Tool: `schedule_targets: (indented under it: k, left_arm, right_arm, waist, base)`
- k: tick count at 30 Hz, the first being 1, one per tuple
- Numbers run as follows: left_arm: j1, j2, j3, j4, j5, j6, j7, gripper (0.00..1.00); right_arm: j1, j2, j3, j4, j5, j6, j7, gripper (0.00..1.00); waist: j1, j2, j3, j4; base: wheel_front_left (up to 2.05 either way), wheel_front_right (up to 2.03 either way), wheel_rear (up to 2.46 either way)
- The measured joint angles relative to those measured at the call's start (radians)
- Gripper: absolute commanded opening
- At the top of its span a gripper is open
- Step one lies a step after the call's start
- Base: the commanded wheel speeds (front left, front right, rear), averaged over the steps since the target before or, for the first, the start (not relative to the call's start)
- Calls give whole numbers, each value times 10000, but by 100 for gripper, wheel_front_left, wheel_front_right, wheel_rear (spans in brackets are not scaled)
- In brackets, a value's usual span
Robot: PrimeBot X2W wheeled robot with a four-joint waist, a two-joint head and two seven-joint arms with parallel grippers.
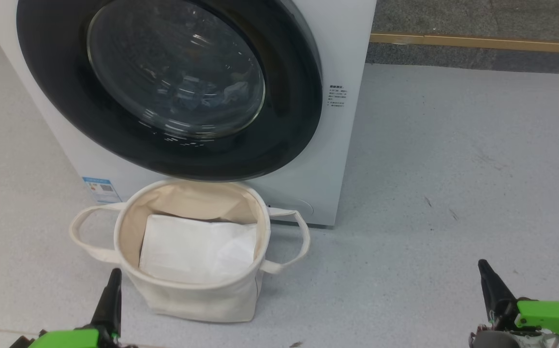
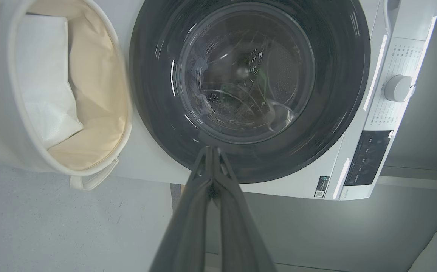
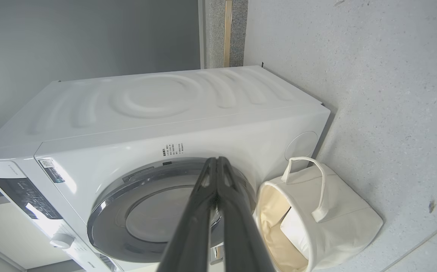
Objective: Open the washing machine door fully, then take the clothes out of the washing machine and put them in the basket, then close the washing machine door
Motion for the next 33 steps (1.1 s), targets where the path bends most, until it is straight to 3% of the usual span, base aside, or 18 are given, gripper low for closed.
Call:
schedule_targets:
  k: [2,3,10,16,33]
  left_arm:
    - [0,0,0,0,0,0,0,0]
    - [1,0,-2,13,0,4,0,100]
    - [624,-46,-42,984,0,8,-15,100]
    - [605,-52,-38,961,13,8,-121,100]
    - [343,100,-102,715,997,6,-648,100]
  right_arm:
    - [0,0,0,0,0,0,2,0]
    - [1,2,2,13,0,0,0,100]
    - [569,88,27,999,0,0,-15,100]
    - [579,92,144,995,0,0,-159,100]
    - [291,92,257,675,-594,0,-669,100]
  waist:
    - [0,0,0,0]
    - [0,0,0,0]
    - [0,0,13,4]
    - [16,0,-7,25]
    - [2,0,22,90]
  base:
    - [0,0,0]
    - [0,0,0]
    - [0,0,0]
    - [0,0,0]
    - [0,0,0]
